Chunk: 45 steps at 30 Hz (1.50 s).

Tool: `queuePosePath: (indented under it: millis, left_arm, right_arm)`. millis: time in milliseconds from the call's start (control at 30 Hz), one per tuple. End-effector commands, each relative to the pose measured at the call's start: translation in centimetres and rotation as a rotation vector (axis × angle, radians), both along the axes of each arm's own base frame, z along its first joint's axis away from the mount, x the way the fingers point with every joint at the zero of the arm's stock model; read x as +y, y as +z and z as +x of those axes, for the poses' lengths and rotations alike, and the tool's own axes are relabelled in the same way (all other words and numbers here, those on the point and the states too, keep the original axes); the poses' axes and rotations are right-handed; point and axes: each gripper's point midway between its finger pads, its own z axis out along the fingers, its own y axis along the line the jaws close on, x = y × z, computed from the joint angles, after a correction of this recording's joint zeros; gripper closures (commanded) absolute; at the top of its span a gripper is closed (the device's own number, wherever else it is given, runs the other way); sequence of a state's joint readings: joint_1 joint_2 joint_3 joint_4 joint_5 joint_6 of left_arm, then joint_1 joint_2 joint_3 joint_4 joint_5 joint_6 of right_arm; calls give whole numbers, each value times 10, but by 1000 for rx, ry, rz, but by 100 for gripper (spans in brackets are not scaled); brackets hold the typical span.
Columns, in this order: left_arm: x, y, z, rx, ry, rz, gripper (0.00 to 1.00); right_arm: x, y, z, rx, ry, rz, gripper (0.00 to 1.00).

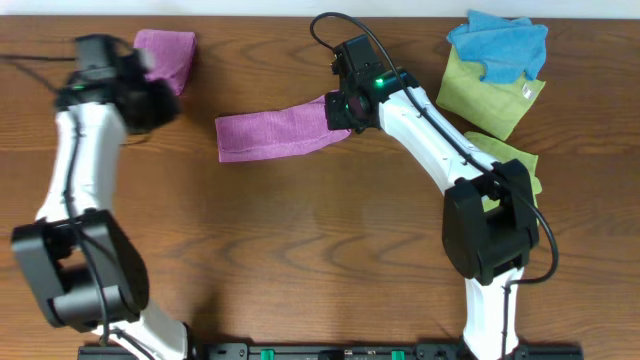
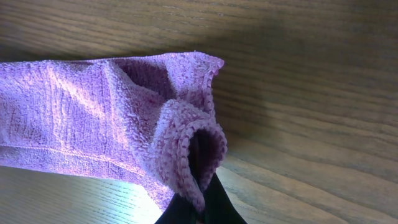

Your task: Fold the cloth

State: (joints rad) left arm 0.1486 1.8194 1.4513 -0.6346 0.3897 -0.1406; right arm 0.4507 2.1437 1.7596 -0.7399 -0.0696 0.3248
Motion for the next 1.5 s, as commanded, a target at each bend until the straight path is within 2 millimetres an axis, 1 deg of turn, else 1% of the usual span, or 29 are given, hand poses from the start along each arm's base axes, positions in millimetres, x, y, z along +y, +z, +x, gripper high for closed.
queuePosePath:
  millis: [0,167,233,433,567,833,967,1033,1133,1200,1233,1367,1433,1467]
  left_arm:
    - [-29,-13,-5,7,-85,74,94]
    - [-58,-38,-15,29,-146,193,94]
    - [-63,-51,-18,37,-157,229,94]
    - [-64,-84,-24,101,-166,264,94]
    - [-62,-102,-16,106,-159,282,94]
    - [-63,-121,-4,88,-151,279,94]
    - [-63,-137,-5,113,-154,279,94]
    - [-63,-143,-6,126,-155,279,94]
    - [-63,-148,-7,134,-157,278,94]
    - [-63,-148,-6,130,-157,276,94]
    - [-63,-148,-6,130,-157,276,94]
    - [-65,-148,-6,131,-153,266,94]
    - [-65,-148,-6,134,-139,260,94]
    - [-65,-148,-6,134,-140,260,94]
  right_arm:
    - [-2,29,8,-65,-5,11,98]
    - [-2,29,8,-65,-5,11,98]
    - [-2,29,8,-65,-5,11,98]
    - [-2,28,8,-64,-4,10,98]
    - [-2,28,7,-66,6,6,99]
    - [0,29,7,-63,11,15,98]
    - [2,32,7,-66,15,26,98]
    - [7,39,6,-69,29,56,98]
    - [14,58,7,-110,52,79,98]
    - [26,73,10,-152,86,91,98]
    - [33,77,9,-164,101,103,98]
    - [67,85,5,-217,169,147,98]
    - [83,81,2,-232,208,148,98]
    - [87,76,-1,-224,215,145,98]
